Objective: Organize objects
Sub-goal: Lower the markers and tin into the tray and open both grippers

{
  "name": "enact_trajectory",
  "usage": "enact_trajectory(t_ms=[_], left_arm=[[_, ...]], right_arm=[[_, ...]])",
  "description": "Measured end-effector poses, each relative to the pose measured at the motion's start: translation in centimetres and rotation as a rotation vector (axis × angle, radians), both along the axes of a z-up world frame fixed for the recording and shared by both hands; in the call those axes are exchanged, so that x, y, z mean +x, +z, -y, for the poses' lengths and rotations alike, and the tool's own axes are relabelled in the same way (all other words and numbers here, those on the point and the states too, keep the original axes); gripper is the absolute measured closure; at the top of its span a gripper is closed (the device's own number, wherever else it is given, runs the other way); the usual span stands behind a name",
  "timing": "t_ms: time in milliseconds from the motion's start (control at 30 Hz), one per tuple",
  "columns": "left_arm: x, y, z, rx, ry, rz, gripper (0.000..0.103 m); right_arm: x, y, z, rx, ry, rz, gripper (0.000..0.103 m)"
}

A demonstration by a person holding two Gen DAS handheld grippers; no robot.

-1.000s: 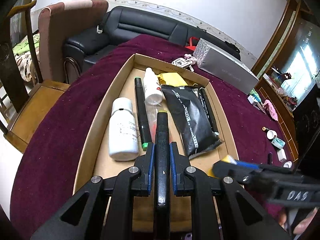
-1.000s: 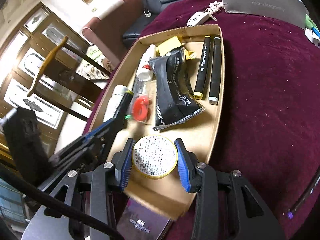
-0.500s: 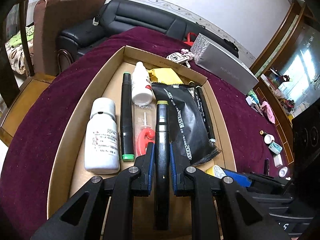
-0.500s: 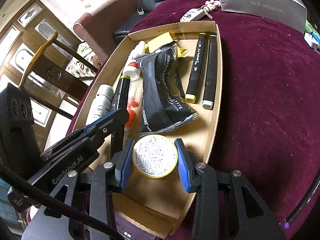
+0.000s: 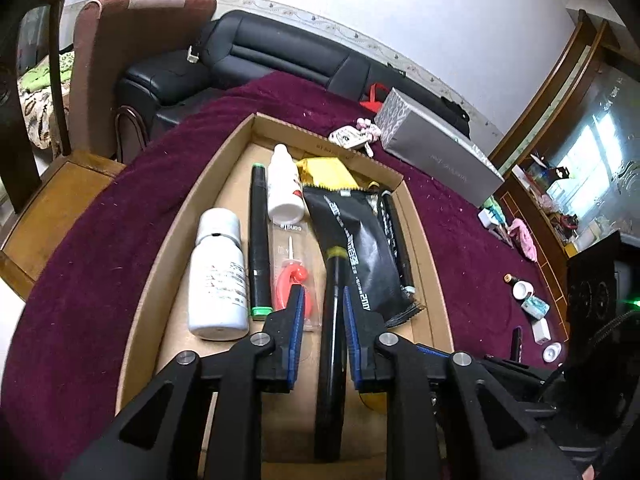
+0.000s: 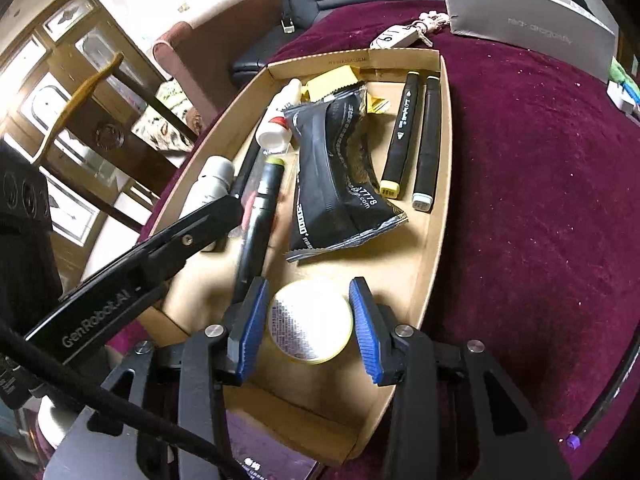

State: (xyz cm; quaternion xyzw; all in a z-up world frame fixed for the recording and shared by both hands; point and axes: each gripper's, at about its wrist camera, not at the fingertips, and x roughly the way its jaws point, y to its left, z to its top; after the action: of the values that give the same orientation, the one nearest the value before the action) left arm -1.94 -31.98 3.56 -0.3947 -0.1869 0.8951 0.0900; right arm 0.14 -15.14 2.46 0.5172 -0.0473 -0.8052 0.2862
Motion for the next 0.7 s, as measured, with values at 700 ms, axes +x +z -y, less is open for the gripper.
enact_trajectory(t_ms=[700], left_arm=[[8.5, 7.9, -9.9, -0.317, 0.015, -0.236, 0.040]], right_arm=[[5.7, 3.6, -11.5, -0.088, -0.247, -0.169, 0.042]])
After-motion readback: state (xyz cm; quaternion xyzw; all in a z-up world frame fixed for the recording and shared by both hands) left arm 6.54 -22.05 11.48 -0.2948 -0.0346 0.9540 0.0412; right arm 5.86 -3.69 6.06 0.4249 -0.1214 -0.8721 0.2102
